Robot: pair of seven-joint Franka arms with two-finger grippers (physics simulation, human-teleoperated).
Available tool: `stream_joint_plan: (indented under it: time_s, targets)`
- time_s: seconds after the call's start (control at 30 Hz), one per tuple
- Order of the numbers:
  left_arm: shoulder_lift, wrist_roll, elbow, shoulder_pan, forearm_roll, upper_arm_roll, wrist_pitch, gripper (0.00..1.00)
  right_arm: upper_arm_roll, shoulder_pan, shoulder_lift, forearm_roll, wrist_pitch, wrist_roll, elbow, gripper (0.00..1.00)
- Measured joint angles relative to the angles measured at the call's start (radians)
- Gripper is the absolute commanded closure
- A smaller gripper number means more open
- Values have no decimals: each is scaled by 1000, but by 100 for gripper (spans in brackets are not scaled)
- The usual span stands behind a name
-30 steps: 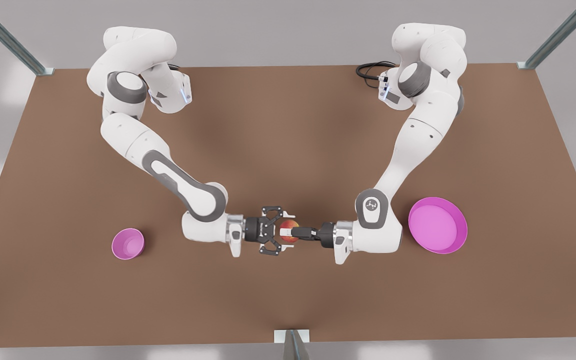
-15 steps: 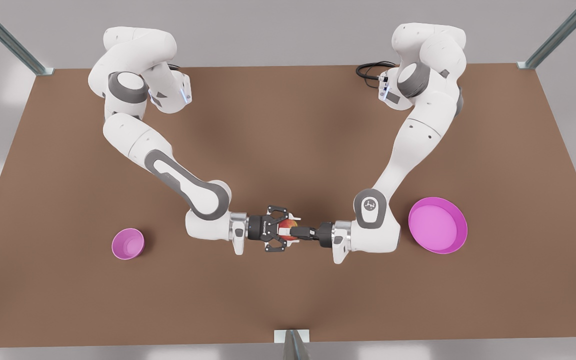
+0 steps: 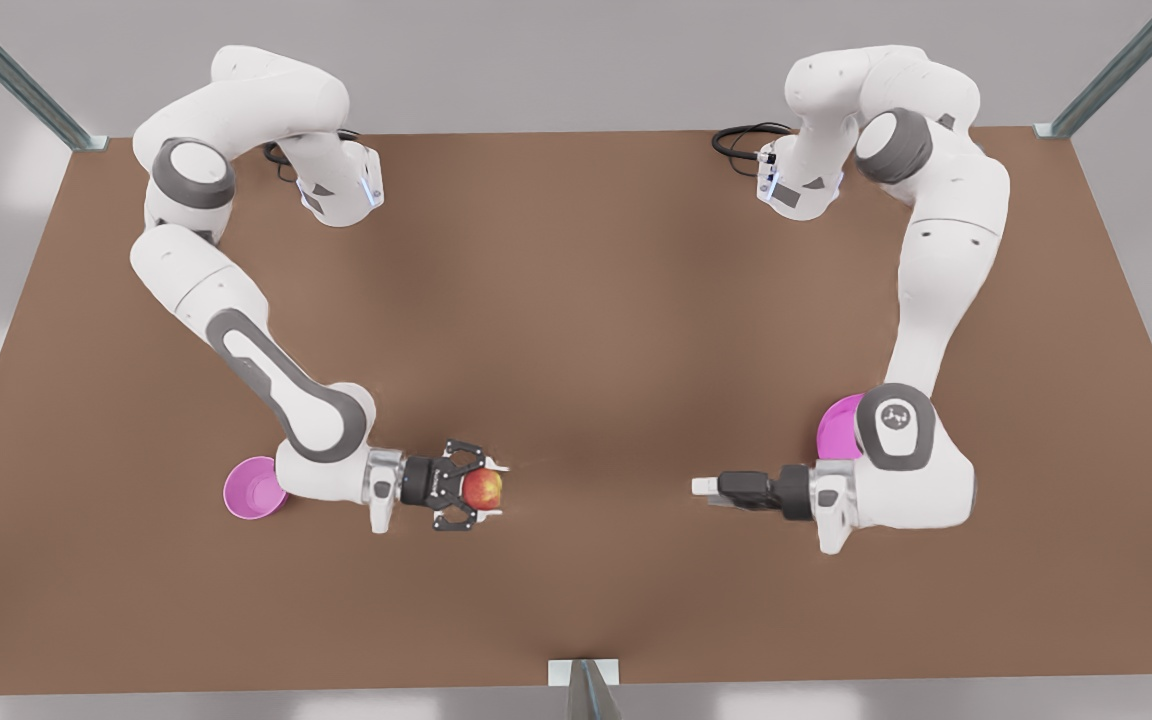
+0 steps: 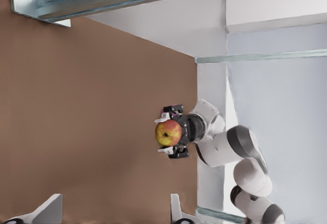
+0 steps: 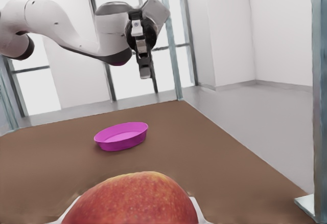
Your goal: Use the left arm to pick up the apple from the plate, transfer it to the gripper of the right arm, and then use the right arm to place it into the bowl
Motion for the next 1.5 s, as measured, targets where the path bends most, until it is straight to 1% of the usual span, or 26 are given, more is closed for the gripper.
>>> stream_joint_plan:
  time_s: [0.1,0.17,0.2,0.23,0.27,0.3,0.33,0.37,0.43,0.47,0.5,0.57,0.63,0.77,0.97,1.23,1.3,1.5]
  targets:
    - [-145,-33,0,52,386,2,-178,0,-60,-148,-10,-254,-148,13,0,37]
    - [-210,-55,-8,142,545,1,-281,0,-80,-198,-66,-436,-269,41,41,37]
    - [-315,-60,-122,172,593,49,-305,0,-87,-213,-97,-530,-341,62,74,37]
    - [-506,-63,-337,72,629,199,-295,0,-91,-222,-128,-626,-410,84,102,37]
    - [-627,-66,-441,-18,651,307,-296,0,-93,-228,-151,-726,-470,106,117,37]
    - [-682,-70,-481,-56,666,362,-303,0,-93,-233,-173,-840,-521,126,123,36]
    - [-707,-76,-501,-68,676,382,-309,0,-94,-244,-191,-945,-564,146,120,36]
    - [-720,-84,-508,-69,681,374,-315,0,-95,-263,-205,-1035,-600,164,111,36]
    - [-727,-104,-481,-87,686,355,-331,0,-95,-315,-222,-1186,-649,197,74,36]
    - [-724,-112,-441,-95,687,345,-352,0,-93,-344,-225,-1252,-659,212,48,36]
    - [-692,-120,-387,-97,682,343,-372,0,-94,-360,-225,-1302,-664,227,32,36]
    - [-644,-134,-323,-52,679,340,-402,0,-98,-372,-222,-1369,-665,254,18,36]
    - [-630,-146,-303,-40,688,336,-417,0,-101,-364,-218,-1408,-660,280,13,36]
    - [-621,-168,-297,-58,694,330,-427,0,-104,-342,-215,-1443,-646,331,14,35]
    - [-582,-191,-295,-38,706,332,-434,0,-111,-306,-202,-1452,-623,395,24,35]
    - [-579,-213,-292,-31,715,335,-437,0,-125,-298,-186,-1458,-586,472,30,33]
    - [-579,-217,-292,-32,720,334,-438,0,-132,-298,-185,-1458,-579,488,29,0]
    - [-579,-227,-292,-33,726,334,-442,0,-135,-295,-188,-1462,-569,530,30,0]
